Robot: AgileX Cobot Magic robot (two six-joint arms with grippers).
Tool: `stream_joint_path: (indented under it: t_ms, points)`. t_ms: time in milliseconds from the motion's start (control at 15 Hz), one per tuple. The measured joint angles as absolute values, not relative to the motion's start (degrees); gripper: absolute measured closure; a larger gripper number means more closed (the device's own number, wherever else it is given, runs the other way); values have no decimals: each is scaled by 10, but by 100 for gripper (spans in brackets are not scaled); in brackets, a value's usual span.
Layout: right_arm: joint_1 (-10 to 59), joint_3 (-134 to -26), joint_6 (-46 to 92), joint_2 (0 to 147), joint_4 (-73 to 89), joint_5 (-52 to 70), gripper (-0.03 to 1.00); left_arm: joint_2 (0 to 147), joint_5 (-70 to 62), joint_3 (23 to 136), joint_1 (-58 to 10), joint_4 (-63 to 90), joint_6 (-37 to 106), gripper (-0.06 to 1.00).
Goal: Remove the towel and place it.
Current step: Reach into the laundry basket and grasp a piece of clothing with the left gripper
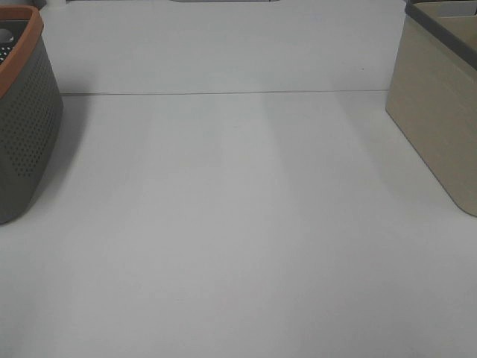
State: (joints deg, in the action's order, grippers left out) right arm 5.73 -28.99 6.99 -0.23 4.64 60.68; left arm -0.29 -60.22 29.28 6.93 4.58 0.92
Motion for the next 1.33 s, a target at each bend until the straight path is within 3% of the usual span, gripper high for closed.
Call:
stream_joint_path:
  t_ms: [933, 1333]
  points:
    - [57, -290, 70, -2, 46, 607, 30, 4, -591, 323, 69, 46, 9, 13]
    - [57, -290, 70, -2, 46, 607, 30, 142, -583, 402, 69, 46, 9, 13]
